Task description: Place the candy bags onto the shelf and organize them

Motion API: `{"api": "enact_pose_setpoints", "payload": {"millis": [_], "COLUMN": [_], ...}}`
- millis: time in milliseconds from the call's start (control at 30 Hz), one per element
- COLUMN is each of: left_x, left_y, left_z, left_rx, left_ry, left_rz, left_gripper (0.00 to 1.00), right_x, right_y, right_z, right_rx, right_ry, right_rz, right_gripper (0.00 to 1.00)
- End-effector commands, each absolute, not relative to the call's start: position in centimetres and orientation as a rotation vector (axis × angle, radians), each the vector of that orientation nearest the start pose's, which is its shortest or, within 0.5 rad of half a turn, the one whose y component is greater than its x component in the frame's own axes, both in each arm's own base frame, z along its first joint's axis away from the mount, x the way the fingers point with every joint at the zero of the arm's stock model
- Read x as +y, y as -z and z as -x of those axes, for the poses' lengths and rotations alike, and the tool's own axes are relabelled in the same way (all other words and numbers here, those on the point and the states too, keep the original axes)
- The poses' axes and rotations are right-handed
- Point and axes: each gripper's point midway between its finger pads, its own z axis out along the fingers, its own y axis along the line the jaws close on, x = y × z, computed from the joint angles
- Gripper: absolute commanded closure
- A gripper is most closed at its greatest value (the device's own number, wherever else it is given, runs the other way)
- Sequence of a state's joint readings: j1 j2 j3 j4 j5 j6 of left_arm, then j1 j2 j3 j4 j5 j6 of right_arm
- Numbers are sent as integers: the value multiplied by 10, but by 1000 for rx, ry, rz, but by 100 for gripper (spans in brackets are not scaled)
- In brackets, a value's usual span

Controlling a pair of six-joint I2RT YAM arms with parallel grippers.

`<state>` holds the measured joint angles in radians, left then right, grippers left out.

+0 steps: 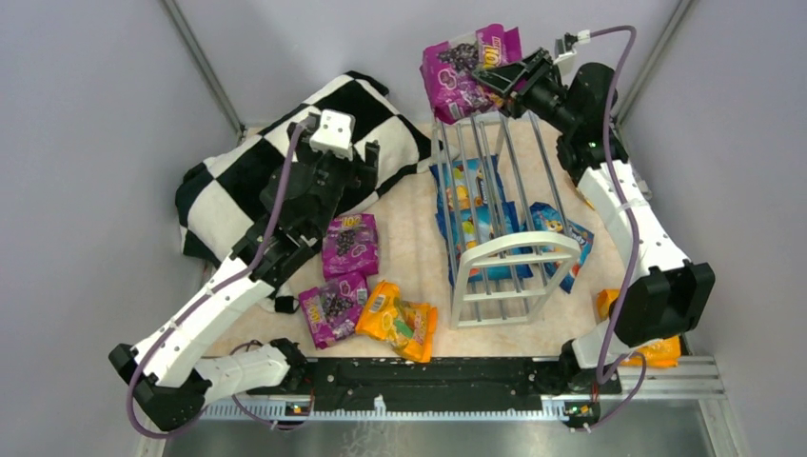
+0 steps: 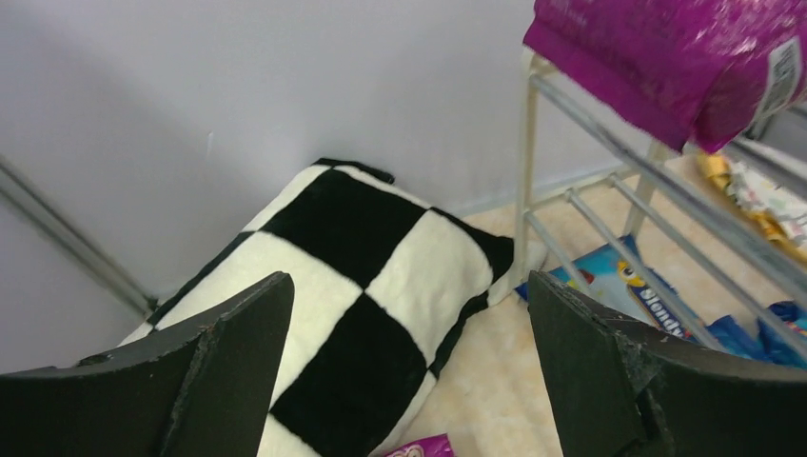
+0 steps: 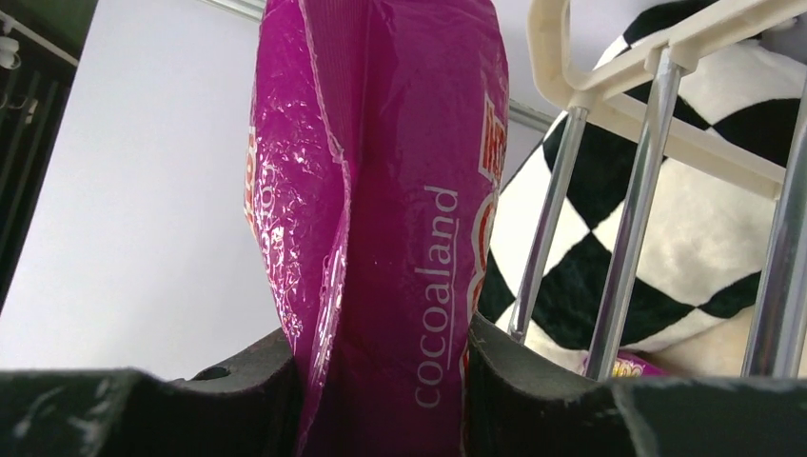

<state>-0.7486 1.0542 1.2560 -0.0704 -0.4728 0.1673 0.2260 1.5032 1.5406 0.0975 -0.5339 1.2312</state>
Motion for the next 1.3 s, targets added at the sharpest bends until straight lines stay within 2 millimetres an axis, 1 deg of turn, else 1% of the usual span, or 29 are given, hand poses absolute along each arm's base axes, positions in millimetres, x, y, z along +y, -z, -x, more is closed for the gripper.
{"api": "enact_pose_setpoints", "payload": {"millis": [0, 167, 267, 333, 400, 600, 767, 867, 1067, 1167, 1267], "left_x": [-148, -142, -137, -134, -134, -136, -136, -136, -137, -137, -138], "left_y": [-455, -441, -435, -433, -431, -427, -426, -426, -424, -424, -423], "left_z": [-311, -307, -305, -306, -306, -307, -307, -307, -309, -309, -310], "left_rx": [1350, 1338, 1335, 1339, 1343, 1349, 1350, 1351, 1359, 1359, 1363], "left_ry": [56, 44, 35, 23, 19, 21, 22, 26, 35, 36, 36], "left_rz": [-168, -157, -147, -142, -145, -155, -155, -156, -160, -160, -163], "left_gripper": [1, 1, 1, 1, 1, 1, 1, 1, 1, 1, 1], "right_x": [220, 216, 213, 211, 208, 203, 203, 201, 182, 170, 161], "right_y": [-509, -496, -491, -486, -484, -471, -467, -466, -469, -465, -456], "right_z": [-401, -417, -424, -428, -430, -440, -442, -444, -443, -443, -444], "right_rx": [1521, 1572, 1587, 1597, 1603, 1638, 1645, 1670, 1703, 1745, 1774], "right_ry": [-1567, -1487, -1473, -1456, -1435, -1410, -1398, -1342, -1168, -1060, -994], "right_rz": [-222, -258, -275, -289, -296, -327, -299, -275, -241, -224, -217], "right_gripper": [74, 73, 72, 72, 70, 68, 53, 44, 25, 21, 22]}}
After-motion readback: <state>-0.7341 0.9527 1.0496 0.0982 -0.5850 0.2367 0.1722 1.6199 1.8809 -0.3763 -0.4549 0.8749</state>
